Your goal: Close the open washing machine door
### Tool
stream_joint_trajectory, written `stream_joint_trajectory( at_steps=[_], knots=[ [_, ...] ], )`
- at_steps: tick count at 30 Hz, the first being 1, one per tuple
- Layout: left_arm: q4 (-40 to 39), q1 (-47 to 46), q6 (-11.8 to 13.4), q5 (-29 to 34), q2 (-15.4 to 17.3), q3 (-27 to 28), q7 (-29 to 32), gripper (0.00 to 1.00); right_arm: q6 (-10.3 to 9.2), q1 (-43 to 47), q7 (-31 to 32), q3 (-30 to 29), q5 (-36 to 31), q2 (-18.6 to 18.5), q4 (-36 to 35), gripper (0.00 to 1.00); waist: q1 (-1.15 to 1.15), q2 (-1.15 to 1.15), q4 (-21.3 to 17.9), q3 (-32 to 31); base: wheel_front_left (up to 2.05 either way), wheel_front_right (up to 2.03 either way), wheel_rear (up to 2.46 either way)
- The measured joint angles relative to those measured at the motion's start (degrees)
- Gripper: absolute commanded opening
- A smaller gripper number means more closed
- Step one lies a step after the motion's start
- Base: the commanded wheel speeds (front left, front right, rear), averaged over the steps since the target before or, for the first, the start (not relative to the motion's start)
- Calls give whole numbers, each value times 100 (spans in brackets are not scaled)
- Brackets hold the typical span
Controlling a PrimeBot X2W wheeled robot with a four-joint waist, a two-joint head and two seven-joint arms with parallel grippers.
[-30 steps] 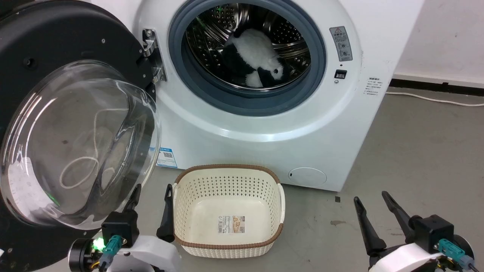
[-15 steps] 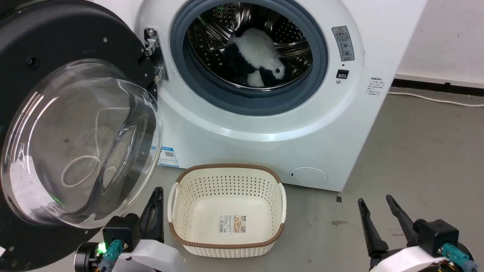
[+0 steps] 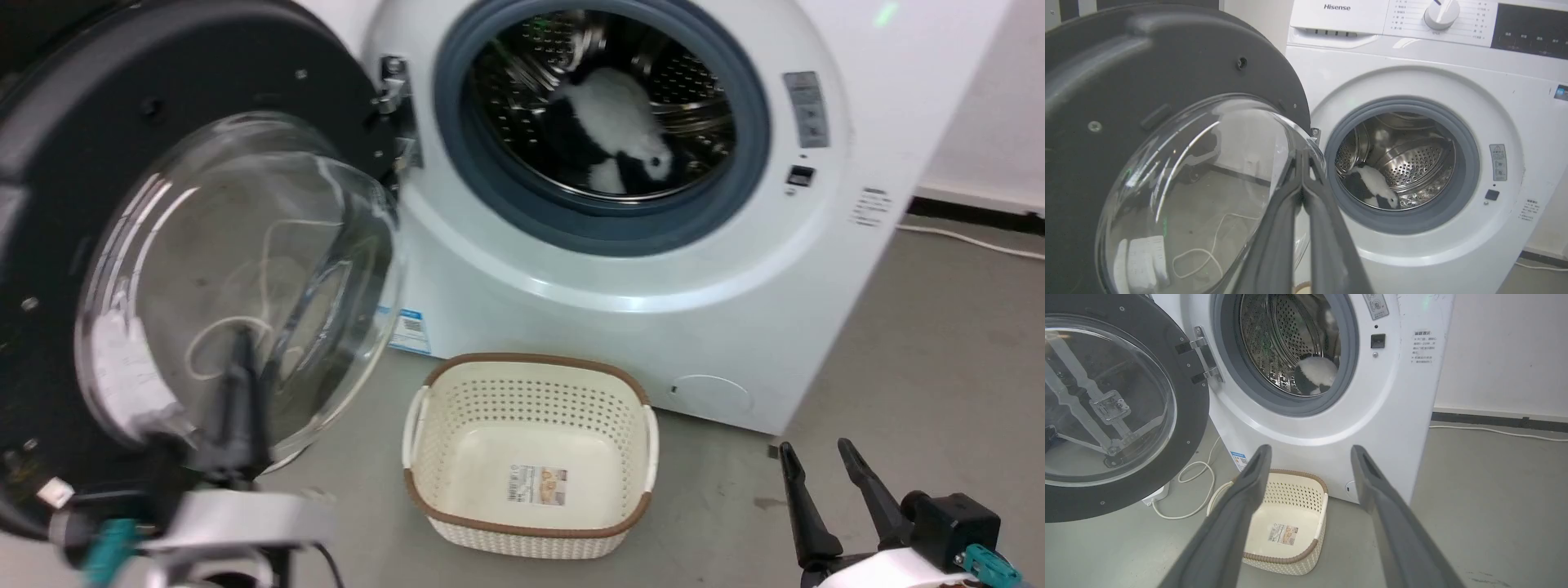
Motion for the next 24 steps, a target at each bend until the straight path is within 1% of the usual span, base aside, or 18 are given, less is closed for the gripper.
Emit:
stream_joint_trajectory(
  at_steps=[5, 6, 7, 8, 10, 13, 16, 21, 24],
  knots=[
    [-499, -189, 193, -301, 0, 706, -66, 0, 0, 29, -58, 3, 116, 0, 48, 100, 0, 0, 291, -26, 0, 0, 0],
    [-543, -252, 213, -388, -2, 1248, -87, 0, 0, 61, -82, -8, 182, -1, 81, 100, 0, 0, 478, -38, 0, 0, 0],
    [-542, -277, 212, -393, -2, 1452, -110, 0, 0, 60, -91, -3, 198, -1, 92, 100, 0, 0, 537, -43, 0, 0, 0],
    [-526, -309, 204, -433, -1, 1663, -118, 0, 0, 60, -110, -4, 224, 0, 100, 100, 0, 0, 593, -45, 0, 0, 0],
    [-392, -405, 87, -481, 4, 2057, -132, 0, 0, 62, -133, -27, 268, 0, 112, 100, 0, 0, 706, -48, 0, 0, 0],
    [22, -570, -73, -600, 87, 2501, -175, 0, 0, 62, -181, -46, 282, 0, 132, 100, 0, 0, 853, -18, 0, 0, 0],
    [701, -705, -136, -735, 390, 2717, -146, 0, 0, 60, -220, -74, 278, 0, 144, 100, 0, 0, 933, 96, 0, 0, 0],
    [1720, -1041, -141, -936, 1028, 2855, 368, 0, 0, 37, -277, -143, 207, 0, 153, 100, 0, 0, 978, 392, 0, 0, 0],
    [2150, -1262, -278, -1004, 1357, 2788, 634, 0, 0, -36, -277, -210, 145, 0, 125, 100, 0, 0, 972, 609, 0, 0, 0]
  ],
)
